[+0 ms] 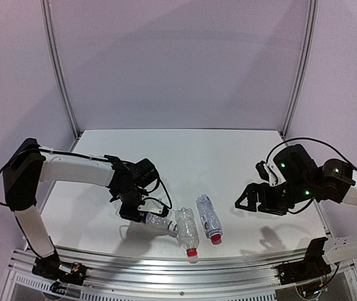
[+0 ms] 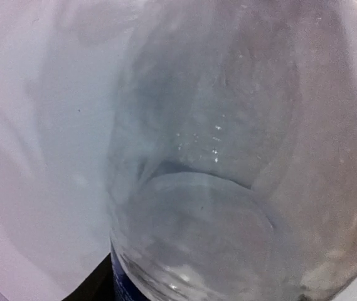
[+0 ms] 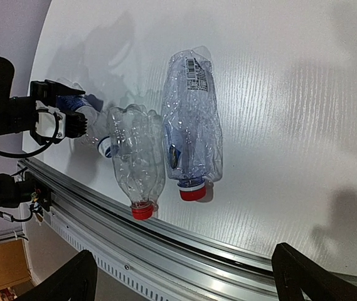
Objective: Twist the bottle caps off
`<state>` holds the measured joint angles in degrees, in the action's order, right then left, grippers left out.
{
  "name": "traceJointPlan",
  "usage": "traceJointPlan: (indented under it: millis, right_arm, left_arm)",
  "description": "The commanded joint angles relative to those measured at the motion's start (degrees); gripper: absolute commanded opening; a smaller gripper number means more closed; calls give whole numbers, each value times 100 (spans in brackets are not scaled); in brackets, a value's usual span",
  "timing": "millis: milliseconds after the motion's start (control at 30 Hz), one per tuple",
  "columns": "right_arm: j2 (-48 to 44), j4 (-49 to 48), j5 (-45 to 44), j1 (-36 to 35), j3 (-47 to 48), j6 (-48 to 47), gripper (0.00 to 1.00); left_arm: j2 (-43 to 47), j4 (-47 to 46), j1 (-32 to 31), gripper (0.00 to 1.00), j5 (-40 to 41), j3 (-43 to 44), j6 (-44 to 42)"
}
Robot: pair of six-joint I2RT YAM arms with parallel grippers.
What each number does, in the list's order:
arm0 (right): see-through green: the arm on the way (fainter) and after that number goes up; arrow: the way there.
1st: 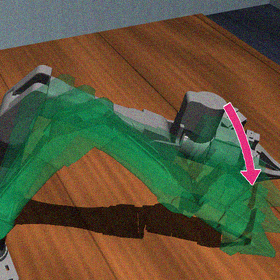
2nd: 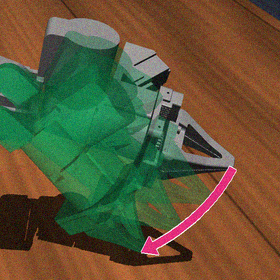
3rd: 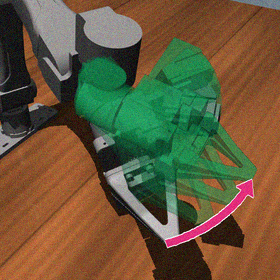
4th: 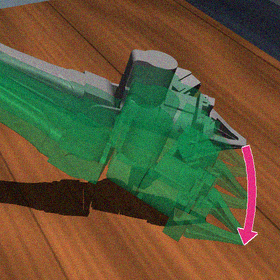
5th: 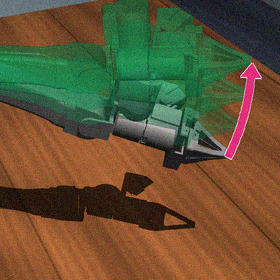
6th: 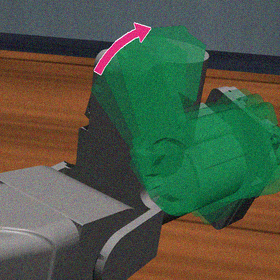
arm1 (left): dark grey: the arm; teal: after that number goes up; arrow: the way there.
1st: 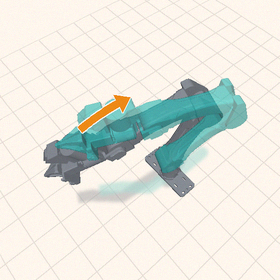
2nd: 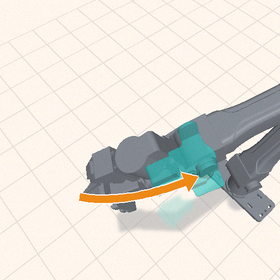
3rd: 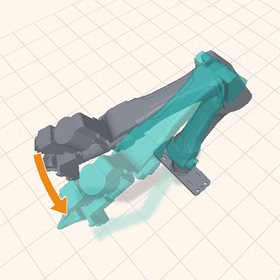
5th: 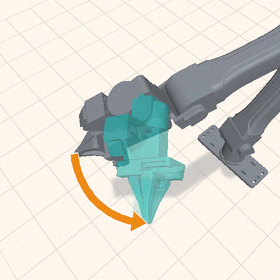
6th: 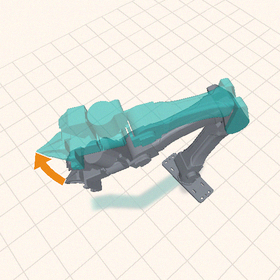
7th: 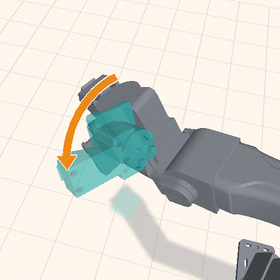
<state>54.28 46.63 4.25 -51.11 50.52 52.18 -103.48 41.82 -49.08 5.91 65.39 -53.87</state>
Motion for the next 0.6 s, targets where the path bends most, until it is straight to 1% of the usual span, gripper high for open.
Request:
traceJointPlan:
  millis: [0,100,200,333,467,567]
  right_arm:
    - [-135,132,-143,-32,-178,113,99]
    - [-147,113,-199,-28,-179,119,99]
    - [-77,56,-214,-30,-160,76,99]
    - [69,-48,-214,-27,-130,14,99]
    - [212,-157,-250,-25,-89,2,99]
    - [314,-213,-346,-32,-27,40,99]
  left_arm:
    - [40,-250,61,54,-58,-218,45]
    - [305,-349,149,41,-105,-484,-2]
    - [664,-549,168,37,-3,-874,-163]
    - [1128,-668,197,31,96,-1202,-168]
    - [1468,-660,260,23,187,-1319,-38]
    - [1695,-538,349,19,128,-1308,153]
